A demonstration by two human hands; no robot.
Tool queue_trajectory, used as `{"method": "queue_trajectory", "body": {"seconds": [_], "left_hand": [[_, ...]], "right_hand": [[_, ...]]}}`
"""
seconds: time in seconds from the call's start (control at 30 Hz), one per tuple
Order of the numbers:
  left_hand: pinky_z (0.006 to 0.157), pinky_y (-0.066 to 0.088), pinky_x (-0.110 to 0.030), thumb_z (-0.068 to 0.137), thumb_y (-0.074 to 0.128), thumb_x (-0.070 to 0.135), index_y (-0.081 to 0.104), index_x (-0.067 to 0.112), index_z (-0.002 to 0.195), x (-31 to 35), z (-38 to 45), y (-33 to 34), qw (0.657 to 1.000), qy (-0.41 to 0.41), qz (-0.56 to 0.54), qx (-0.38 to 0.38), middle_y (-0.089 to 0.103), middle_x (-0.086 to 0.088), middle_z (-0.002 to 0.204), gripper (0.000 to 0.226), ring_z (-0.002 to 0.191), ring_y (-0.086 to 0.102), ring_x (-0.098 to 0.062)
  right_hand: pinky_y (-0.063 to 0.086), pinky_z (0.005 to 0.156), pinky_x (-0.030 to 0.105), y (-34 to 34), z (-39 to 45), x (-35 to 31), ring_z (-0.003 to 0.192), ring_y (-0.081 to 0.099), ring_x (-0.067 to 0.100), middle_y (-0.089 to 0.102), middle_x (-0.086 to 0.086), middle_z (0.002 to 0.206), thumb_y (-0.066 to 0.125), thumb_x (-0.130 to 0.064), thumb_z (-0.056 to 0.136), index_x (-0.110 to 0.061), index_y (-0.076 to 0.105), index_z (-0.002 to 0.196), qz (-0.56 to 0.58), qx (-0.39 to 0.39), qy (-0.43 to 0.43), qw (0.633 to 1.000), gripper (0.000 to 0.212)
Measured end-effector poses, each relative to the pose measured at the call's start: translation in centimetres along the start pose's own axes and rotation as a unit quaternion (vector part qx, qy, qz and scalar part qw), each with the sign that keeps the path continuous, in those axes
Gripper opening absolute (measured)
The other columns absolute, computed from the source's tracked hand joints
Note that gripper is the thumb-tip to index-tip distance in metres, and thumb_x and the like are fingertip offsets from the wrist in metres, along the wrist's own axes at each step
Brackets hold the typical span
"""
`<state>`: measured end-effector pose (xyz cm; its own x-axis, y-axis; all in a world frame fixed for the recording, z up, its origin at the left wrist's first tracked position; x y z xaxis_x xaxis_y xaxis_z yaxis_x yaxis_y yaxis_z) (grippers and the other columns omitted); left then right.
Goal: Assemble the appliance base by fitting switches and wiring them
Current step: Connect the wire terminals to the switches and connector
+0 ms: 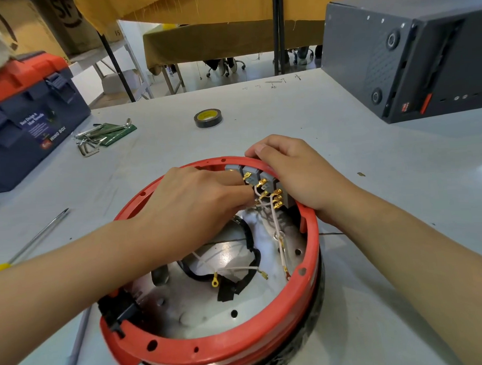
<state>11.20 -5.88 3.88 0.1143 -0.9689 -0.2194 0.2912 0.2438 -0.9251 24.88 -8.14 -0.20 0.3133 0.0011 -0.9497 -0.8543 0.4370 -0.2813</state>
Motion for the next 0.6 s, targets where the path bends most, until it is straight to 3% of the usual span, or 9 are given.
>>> {"method": "queue_trajectory", "body": {"seconds": [0.27,0.6], "left_hand": [[0.047,0.038,-0.034,0.084,0.063,0.007,0.067,0.018,0.072,0.2,0.4,-0.3,0.996,0.071,0.053,0.024,0.06,0.003,0.064,0.017,0.062,0.045,-0.021],[0.059,0.025,-0.027,0.084,0.065,0.013,0.068,0.011,0.069,-0.4,1.0,0.3,0.994,0.038,-0.066,0.073,0.059,0.0,0.059,0.016,0.064,0.046,-0.018]], "right_hand": [[0.051,0.076,0.024,0.1,0.1,0.1,0.088,0.066,0.01,0.068,-0.002,0.099,0.043,-0.029,0.098,-0.019,0.066,0.103,-0.005,-0.001,-0.003,1.0,0.026],[0.05,0.085,0.03,0.1,0.1,0.0,0.092,0.063,0.013,0.067,-0.003,0.098,0.043,-0.027,0.098,-0.019,0.068,0.1,-0.009,0.009,-0.004,1.0,0.026]]}}
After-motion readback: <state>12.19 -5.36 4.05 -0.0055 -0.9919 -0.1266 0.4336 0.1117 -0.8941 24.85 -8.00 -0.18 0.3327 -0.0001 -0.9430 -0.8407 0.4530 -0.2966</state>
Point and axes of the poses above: each hand's wrist, its own z-axis towards the middle knuckle, its own y-axis out of the palm, x = y × z, the point moved 5 cm from there along z, towards the middle knuckle
